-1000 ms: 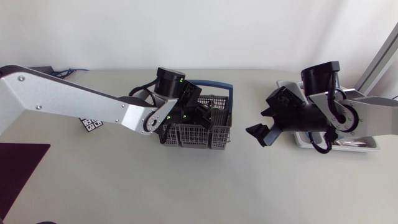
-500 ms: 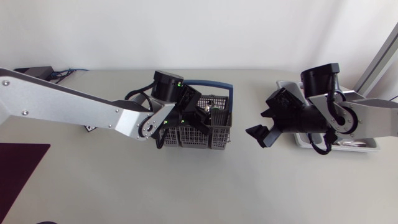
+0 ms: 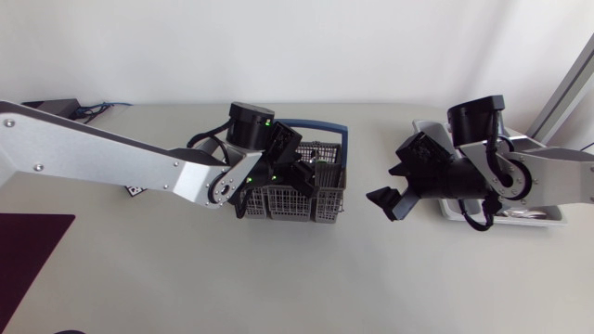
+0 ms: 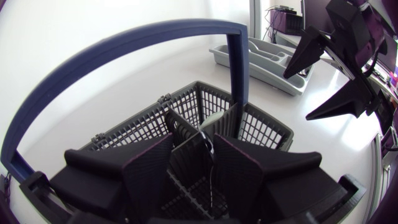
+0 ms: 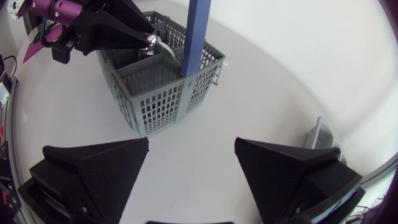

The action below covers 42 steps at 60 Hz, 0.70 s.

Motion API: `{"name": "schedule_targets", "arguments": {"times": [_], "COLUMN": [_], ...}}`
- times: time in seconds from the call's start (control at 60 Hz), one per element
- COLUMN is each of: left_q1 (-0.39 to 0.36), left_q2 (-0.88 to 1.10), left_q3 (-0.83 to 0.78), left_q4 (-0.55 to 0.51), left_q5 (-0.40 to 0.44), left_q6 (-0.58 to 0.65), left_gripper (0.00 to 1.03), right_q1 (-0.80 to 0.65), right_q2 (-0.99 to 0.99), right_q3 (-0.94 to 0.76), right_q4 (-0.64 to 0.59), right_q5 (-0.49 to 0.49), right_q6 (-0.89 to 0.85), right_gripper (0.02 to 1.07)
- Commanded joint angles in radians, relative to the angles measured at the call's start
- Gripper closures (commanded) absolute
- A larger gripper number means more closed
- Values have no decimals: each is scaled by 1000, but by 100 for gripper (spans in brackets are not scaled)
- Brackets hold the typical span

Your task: Transfer all utensils from the basket to the drawer tray.

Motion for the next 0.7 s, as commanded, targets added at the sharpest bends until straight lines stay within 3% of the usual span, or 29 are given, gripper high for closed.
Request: {"name": "schedule_targets", "arguments": {"times": [0.0,0.067,0.317,0.383,0.683], "left_q1": [-10,-17,-33,-33,-37], "left_q2": [36,36,53,59,67], "left_q3": [26,27,44,49,50], "left_q4": [4,1,-3,-2,-5], "left_q5": [-6,-6,-36,-42,-68], "left_q6": [25,23,25,25,25], "left_gripper": [51,56,62,73,98], "right_q1": [2,2,10,11,11], "right_q2": [24,25,28,28,28], "right_q3": [-23,-25,-23,-23,-28], "right_q4": [5,5,8,8,11], "right_q5": [-4,-2,-2,-2,-2], "right_q6": [-2,-2,-2,-2,-2], "right_gripper": [7,7,7,7,7]}}
